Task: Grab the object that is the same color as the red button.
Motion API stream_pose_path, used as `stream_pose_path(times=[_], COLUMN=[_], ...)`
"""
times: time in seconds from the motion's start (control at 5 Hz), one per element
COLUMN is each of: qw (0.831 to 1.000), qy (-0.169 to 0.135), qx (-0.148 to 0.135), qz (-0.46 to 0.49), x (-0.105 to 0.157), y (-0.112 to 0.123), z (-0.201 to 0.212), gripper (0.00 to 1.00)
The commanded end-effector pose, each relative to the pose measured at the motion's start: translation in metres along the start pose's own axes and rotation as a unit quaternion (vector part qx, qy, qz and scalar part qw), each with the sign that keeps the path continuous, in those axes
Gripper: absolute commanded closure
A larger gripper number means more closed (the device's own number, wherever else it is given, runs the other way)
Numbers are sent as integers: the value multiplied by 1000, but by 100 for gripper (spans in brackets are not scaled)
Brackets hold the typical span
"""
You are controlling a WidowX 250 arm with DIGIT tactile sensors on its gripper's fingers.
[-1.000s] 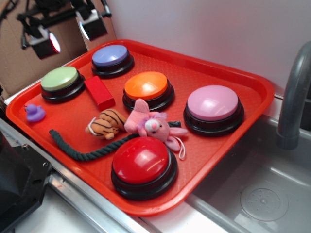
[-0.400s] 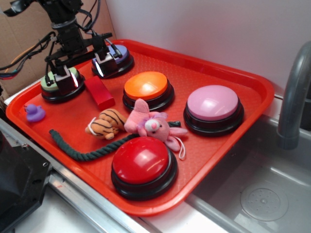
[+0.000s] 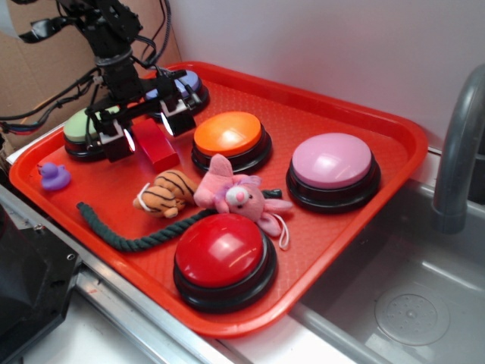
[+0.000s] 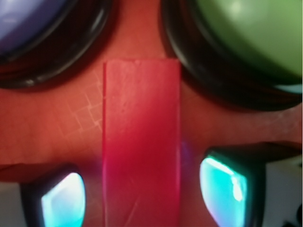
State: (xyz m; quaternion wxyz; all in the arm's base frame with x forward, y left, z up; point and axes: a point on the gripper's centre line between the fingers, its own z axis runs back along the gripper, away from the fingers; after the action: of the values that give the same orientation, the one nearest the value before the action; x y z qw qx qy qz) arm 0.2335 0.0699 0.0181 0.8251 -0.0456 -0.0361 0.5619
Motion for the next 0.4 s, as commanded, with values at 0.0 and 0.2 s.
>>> stream_pose_path(times=[0.0, 0.2], qw=[1000, 1000], qy=[-17, -19], qx=[-12, -13], qz=[4, 3], x=[4, 3], y=[7, 7], z=[3, 4], gripper=[25, 100])
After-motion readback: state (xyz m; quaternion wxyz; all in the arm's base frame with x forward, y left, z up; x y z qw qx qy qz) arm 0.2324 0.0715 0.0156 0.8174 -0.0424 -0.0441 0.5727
